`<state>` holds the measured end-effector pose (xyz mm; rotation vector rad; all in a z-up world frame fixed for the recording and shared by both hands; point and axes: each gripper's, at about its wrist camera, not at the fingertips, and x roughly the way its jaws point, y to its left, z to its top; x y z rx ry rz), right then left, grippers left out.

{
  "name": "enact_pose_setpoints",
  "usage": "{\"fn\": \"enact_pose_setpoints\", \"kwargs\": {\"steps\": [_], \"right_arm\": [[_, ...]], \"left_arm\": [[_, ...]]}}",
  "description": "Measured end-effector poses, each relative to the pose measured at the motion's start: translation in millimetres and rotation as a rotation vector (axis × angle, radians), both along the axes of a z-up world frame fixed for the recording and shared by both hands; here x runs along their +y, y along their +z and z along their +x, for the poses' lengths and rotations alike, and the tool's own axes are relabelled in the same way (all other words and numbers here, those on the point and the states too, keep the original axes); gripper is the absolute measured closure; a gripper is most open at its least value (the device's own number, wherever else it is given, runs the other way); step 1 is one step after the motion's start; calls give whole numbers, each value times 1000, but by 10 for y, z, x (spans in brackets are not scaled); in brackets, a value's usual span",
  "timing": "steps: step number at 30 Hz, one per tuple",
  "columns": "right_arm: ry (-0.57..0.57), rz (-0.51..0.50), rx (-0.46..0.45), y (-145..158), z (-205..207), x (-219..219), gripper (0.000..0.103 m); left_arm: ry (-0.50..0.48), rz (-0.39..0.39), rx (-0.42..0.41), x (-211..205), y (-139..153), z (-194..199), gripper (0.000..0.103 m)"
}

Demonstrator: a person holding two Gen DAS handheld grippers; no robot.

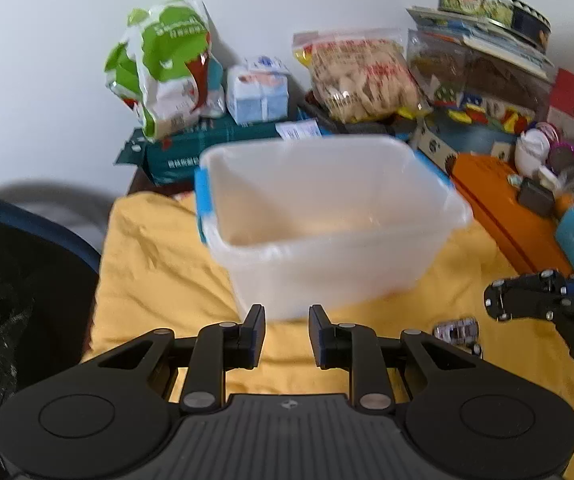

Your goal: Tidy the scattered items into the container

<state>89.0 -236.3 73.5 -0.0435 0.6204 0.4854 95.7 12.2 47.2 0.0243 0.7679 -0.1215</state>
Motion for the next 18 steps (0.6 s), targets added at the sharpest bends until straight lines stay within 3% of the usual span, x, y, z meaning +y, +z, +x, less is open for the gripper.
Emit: {"fn": "enact_pose_setpoints", "kwargs": {"steps": [11, 18], "right_arm": [[-1, 10, -87, 396, 695, 164, 83], [-12, -7, -35, 341, 1180, 273, 83]], "left_arm": [[-3, -40, -71, 44, 616, 585, 75], [8, -46, -43, 16, 598, 1053, 75]]}}
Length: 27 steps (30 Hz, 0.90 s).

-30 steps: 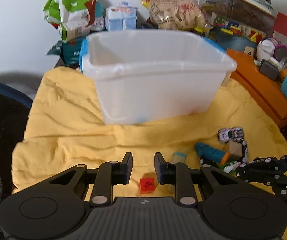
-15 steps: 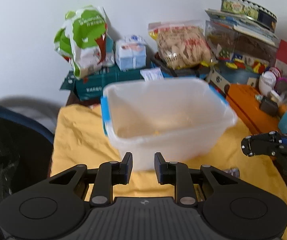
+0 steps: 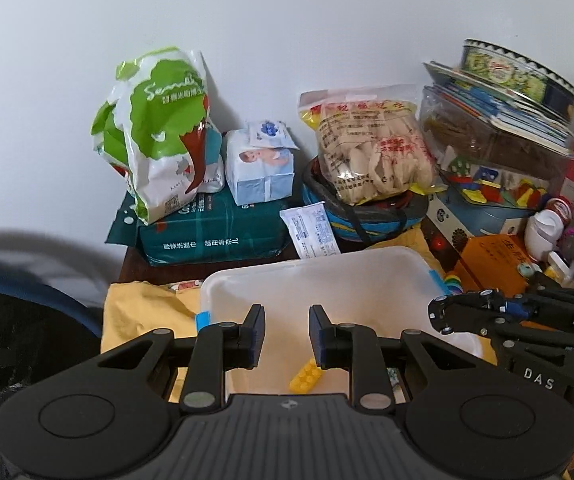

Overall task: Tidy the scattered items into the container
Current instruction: 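Hold the black car over the container with right tool while left tool returns to the red cube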

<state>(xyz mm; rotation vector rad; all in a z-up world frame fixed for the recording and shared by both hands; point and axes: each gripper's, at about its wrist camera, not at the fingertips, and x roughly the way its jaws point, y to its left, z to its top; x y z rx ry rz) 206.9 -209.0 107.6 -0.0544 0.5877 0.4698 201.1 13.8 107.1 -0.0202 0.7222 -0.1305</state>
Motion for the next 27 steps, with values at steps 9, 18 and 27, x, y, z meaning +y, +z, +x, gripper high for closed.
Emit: {"fn": "enact_pose_setpoints", "kwargs": {"steps": [9, 18, 27], "right_arm": [[-14, -23, 36, -117, 262, 80, 83], [13, 34, -11, -100, -327, -155, 83], [17, 37, 16, -163, -581, -287, 83]], "left_arm": [[19, 4, 37, 5, -155, 291, 75], [-85, 24, -11, -64, -632, -980, 49], [-86, 60, 165, -242, -1609, -1281, 57]]}}
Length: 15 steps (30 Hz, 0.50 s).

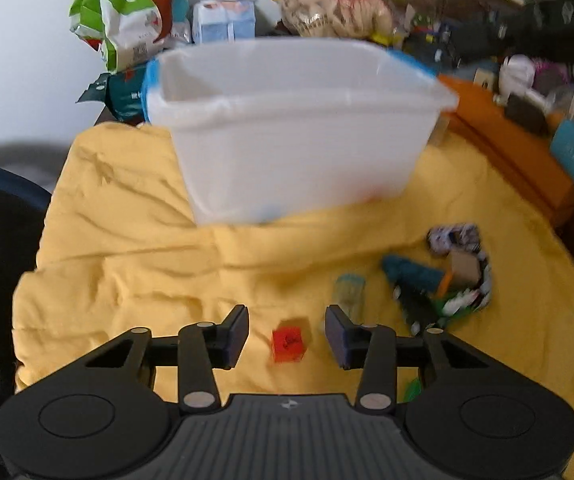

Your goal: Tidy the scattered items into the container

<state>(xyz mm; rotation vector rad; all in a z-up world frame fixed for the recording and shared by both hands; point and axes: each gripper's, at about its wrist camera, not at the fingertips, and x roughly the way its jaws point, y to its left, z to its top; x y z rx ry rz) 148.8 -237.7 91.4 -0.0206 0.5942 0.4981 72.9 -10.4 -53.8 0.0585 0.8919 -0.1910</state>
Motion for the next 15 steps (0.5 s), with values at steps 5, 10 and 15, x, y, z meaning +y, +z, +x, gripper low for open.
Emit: {"fn": "enact_pose_setpoints", "kwargs": {"steps": [5, 10, 15], "right_arm": [[3, 0, -2, 3, -55, -10, 83], [-1, 3, 1, -22, -116, -47, 83], [-4, 2, 3, -26, -153, -68, 83]], "left_arm": [[20, 9, 36, -7, -198, 98, 66], [41, 8, 93, -8, -397, 132, 68], [34, -22, 81, 17, -406, 122, 80]]}}
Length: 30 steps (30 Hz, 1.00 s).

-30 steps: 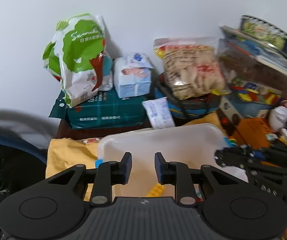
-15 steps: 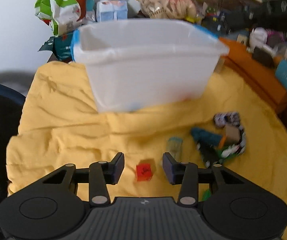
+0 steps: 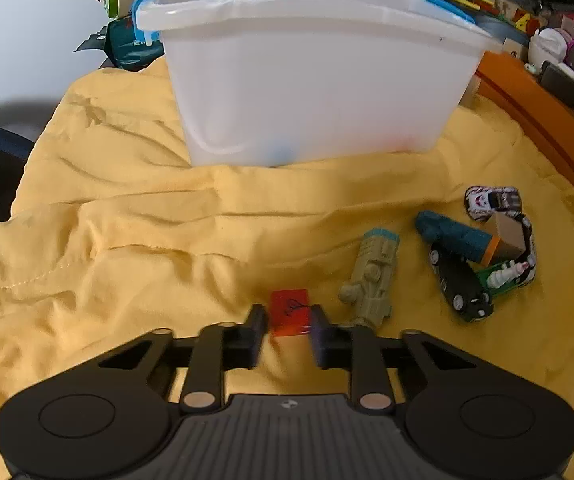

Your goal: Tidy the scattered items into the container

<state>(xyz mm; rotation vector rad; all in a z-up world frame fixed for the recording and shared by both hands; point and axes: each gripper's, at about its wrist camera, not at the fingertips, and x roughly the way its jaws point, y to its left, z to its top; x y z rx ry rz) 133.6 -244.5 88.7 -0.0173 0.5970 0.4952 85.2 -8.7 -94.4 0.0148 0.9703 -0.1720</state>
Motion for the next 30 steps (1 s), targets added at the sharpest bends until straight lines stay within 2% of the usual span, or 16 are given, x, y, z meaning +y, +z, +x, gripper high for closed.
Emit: {"fn": "enact_pose_setpoints", "kwargs": {"steps": [5, 11, 13, 15, 16, 21, 30], "right_arm": [[-2, 2, 7, -23, -13, -5, 83], [9, 0, -1, -11, -9, 48, 83], [14, 0, -5, -5, -20, 65, 83], [20, 2, -3, -10, -38, 78, 83], [23, 2, -1, -16, -50, 86, 83], [33, -3, -6, -15, -143, 101, 83], [22, 10, 12, -54, -244, 62, 83]], "left_arm": [[-13, -7, -18, 29, 130, -35, 81], [-17, -13, -83, 119, 554, 11, 82], [-38, -16, -62, 103, 614, 60, 80], [-44, 12, -36, 58, 539, 89, 72], [-51, 25, -23, 33, 459, 90, 62], [-64, 61, 13, -18, 155, 22, 62], [-36, 37, 9, 185, 29, -180, 62]]}}
